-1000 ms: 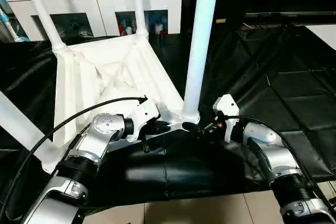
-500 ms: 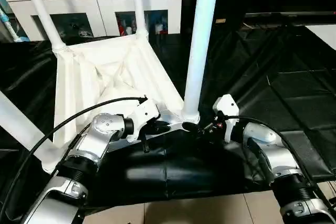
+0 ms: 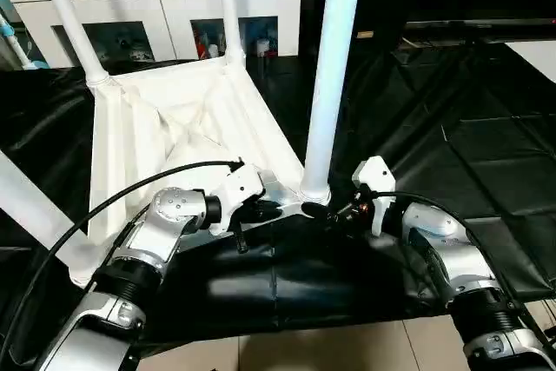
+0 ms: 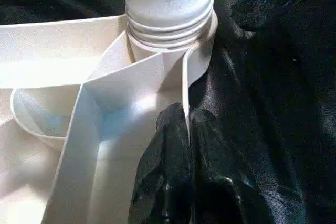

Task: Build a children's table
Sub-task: Rotate leg to tighten

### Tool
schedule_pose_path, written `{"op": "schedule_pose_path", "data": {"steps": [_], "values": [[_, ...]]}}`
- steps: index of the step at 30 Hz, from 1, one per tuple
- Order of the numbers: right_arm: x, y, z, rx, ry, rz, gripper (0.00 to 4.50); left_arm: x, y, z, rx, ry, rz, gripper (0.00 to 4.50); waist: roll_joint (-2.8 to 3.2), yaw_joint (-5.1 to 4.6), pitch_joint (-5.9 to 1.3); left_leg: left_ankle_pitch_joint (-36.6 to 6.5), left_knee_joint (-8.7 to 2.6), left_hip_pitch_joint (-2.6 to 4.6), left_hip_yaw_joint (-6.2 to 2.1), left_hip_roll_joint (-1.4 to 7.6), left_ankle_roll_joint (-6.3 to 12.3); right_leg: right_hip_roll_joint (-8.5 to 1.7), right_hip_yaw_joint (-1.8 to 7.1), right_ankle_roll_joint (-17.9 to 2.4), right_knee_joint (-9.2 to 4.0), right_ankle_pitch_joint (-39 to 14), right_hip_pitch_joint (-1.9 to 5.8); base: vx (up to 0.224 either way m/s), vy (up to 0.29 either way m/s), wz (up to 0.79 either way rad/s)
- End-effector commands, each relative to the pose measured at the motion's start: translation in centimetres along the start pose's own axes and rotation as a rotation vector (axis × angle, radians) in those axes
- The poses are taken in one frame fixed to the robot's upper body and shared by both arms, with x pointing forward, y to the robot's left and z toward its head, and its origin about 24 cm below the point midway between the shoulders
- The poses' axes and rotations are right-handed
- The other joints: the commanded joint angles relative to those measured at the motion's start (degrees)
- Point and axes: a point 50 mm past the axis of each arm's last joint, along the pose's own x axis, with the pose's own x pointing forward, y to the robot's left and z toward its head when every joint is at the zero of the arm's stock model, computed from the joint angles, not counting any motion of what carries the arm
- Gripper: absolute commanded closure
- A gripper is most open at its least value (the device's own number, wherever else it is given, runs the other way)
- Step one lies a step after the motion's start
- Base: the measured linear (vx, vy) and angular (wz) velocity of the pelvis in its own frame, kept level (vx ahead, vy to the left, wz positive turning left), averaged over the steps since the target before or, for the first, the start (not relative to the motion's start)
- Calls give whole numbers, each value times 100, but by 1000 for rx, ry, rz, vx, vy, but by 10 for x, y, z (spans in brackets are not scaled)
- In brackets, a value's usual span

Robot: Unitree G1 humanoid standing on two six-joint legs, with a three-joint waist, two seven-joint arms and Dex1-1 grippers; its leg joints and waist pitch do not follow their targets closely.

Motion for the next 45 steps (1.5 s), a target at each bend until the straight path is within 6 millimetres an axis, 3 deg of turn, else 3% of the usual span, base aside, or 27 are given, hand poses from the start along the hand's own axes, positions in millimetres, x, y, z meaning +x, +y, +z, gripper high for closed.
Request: {"op": "schedule_pose_path", "data": {"steps": [1, 4, 5, 6, 7, 9, 11, 22, 24, 25, 26, 32, 36, 45], "values": [[6, 10, -5, 7, 28, 55, 64, 6, -12, -18, -48, 54, -42, 450, -81, 43, -334, -905, -319, 22, -105, 245, 601, -281, 169, -1525, -305, -406, 291, 0, 0, 0], [6, 10, -5, 7, 28, 55, 64, 6, -12, -18, -48, 54, -42, 450, -78, 43, -338, -889, -317, 25, -105, 246, 601, -281, 171, -1537, -300, -360, 290, 0, 0, 0], [12, 2, 10, -27, 95, -283, 64, -4, 3, 0, -13, -24, 173, 450, 381, 108, -347, -936, -321, 55, -170, 240, 487, -310, 159, -1553, -254, -348, 267, 0, 0, 0], [12, 2, 10, -27, 95, -283, 64, -4, 3, 0, -13, -24, 173, 450, 169, 42, -295, -806, -357, 41, -143, 273, 423, -211, 155, -1467, -346, -151, 261, 0, 0, 0], [12, 2, 13, -58, 86, -244, 64, -5, 3, -2, -14, -6, 144, 450, 73, 8, -362, -806, -326, 24, -157, 212, 387, -234, 138, -1506, -272, 35, 325, 0, 0, 0], [12, 2, 14, -67, 81, -231, 64, -5, 3, -2, -14, -1, 135, 450, 110, 32, -342, -982, -310, -4, -130, 199, 447, -293, 156, -1486, -313, -362, 303, 0, 0, 0], [13, 2, 14, -72, 80, -224, 64, -5, 3, -3, -14, 3, 130, 450, 144, 32, -323, -1137, -333, 6, -136, 221, 354, -274, 162, -1394, -346, -730, 284, 0, 0, 0], [11, 6, 18, -87, 96, -220, 64, -8, 2, -4, -32, 4, 124, 450, 133, 4, -334, -973, -316, 9, -134, 224, 422, -268, 165, -1442, -300, -348, 282, 0, 0, 0], [9, 5, 19, -95, 92, -207, 64, -9, 3, -5, -38, 8, 124, 450, 79, -4, -329, -958, -310, 0, -123, 218, 445, -269, 171, -1440, -309, -390, 286, 0, 0, 0], [7, 2, 22, -93, 84, -201, 64, -9, 3, -5, -42, 6, 123, 450, 99, 2, -329, -951, -308, 3, -126, 220, 447, -276, 174, -1434, -309, -446, 285, 0, 0, 0], [6, 2, 22, -93, 83, -200, 64, -10, 3, -5, -42, 6, 123, 450, 69, -5, -329, -954, -305, 4, -120, 219, 460, -270, 174, -1431, -314, -456, 286, 0, 0, 0], [0, -6, 25, -50, 86, -176, 64, -11, 3, -3, -55, -24, 114, 450, 68, -9, -336, -836, -290, 2, -118, 221, 536, -266, 173, -1478, -288, -338, 287, 0, 0, 0], [3, -6, 26, 11, 42, -112, 64, -11, 6, -3, -31, 0, 131, 450, 63, -4, -341, -813, -277, -2, -120, 226, 604, -273, 166, -1533, -276, -247, 290, 0, 0, 0], [14, -3, 20, -70, 57, -38, 64, -11, 7, 4, 9, -15, 117, 450, 61, 1, -347, -728, -257, -10, -112, 219, 593, -273, 157, -1598, -260, -176, 279, 0, 0, 0]]}}
